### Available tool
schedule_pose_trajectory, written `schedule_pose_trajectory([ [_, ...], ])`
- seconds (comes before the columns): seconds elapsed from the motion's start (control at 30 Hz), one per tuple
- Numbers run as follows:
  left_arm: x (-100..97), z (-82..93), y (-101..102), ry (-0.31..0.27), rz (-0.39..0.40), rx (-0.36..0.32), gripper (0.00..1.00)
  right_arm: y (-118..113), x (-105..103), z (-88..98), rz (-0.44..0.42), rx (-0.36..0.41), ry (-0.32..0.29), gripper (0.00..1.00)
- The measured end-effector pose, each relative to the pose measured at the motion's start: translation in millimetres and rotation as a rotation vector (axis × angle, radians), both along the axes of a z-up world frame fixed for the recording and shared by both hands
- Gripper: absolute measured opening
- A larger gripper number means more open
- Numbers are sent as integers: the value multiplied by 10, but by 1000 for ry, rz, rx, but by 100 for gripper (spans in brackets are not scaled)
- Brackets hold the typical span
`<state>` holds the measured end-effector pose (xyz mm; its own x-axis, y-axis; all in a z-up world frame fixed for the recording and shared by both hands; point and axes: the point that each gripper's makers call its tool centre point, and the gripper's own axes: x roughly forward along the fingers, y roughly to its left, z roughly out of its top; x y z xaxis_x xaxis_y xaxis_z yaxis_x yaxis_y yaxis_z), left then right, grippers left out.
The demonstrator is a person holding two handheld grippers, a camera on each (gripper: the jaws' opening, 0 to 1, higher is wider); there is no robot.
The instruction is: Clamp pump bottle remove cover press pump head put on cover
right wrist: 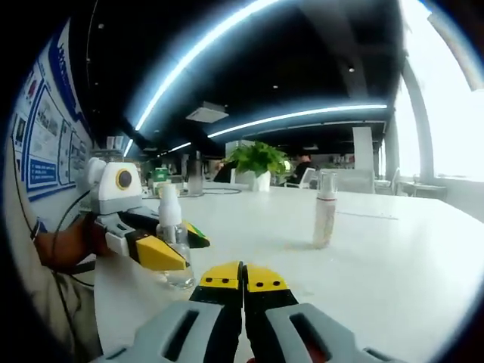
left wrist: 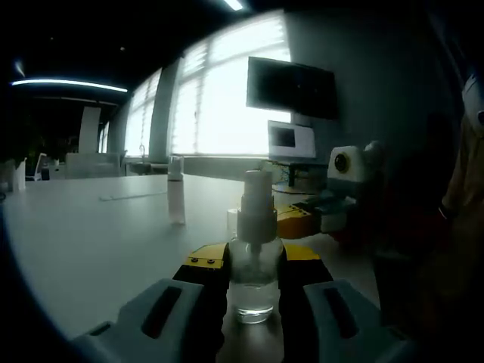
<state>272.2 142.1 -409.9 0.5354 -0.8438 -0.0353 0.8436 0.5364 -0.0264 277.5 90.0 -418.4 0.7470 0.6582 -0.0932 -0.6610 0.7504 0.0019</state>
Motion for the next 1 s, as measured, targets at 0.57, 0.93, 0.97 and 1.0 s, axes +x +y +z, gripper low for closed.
schedule_pose_trajectory([
  [0.57,-11,1,1,-1,1,0,16,5,-30,28,29,19,-23,0],
  [0.93,-7,2,5,-1,1,0,16,1,-35,49,46,52,-19,0],
  [0.97,-10,2,1,-3,2,1,16,2,-26,44,43,47,-20,0],
  [1.0,-9,2,1,-4,2,2,16,1,-23,42,42,45,-20,0],
])
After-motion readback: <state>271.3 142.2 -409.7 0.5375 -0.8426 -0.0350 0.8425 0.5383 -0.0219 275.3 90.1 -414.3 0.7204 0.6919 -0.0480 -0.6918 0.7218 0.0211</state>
